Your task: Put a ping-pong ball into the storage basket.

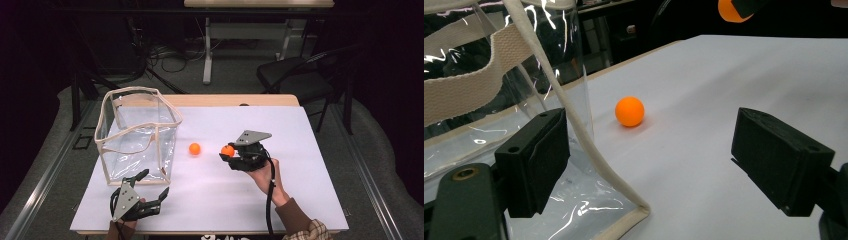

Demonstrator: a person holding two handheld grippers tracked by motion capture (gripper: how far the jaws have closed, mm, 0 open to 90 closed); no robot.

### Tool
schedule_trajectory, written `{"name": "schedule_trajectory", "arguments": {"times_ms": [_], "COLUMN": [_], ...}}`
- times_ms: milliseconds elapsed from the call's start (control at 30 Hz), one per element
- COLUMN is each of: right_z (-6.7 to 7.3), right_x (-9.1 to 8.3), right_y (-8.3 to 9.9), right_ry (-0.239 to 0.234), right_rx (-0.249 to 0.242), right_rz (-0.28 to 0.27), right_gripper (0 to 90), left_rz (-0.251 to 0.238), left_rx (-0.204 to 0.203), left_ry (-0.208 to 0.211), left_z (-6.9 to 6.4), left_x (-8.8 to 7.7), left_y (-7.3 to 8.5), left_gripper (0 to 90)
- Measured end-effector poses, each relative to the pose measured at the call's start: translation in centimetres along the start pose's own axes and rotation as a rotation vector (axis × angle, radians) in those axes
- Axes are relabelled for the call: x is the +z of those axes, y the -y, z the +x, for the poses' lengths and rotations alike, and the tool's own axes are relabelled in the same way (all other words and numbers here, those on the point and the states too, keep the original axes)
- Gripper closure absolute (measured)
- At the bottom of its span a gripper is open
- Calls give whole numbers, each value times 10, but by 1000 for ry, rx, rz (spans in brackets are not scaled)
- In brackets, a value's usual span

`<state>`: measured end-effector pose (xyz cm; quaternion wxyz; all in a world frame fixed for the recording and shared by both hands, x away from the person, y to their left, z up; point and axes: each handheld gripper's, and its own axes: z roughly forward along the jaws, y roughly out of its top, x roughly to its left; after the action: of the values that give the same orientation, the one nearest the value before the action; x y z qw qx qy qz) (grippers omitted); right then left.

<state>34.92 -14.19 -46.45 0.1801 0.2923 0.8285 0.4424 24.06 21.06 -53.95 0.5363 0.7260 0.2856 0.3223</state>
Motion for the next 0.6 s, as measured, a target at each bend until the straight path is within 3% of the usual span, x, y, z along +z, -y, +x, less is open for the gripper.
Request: {"name": "schedule_trajectory", "arguments": {"times_ms": [600], "right_z": [1], "right_x": [11], "right_y": [-28], "right_ry": [-36], "right_rx": [-15], "right_rz": [-24], "right_gripper": [510], "left_rz": [-2], "left_rx": [0], "left_ry": [-2], "left_z": [-1], "left_x": [-1], "left_y": [0], "left_gripper": [156]}}
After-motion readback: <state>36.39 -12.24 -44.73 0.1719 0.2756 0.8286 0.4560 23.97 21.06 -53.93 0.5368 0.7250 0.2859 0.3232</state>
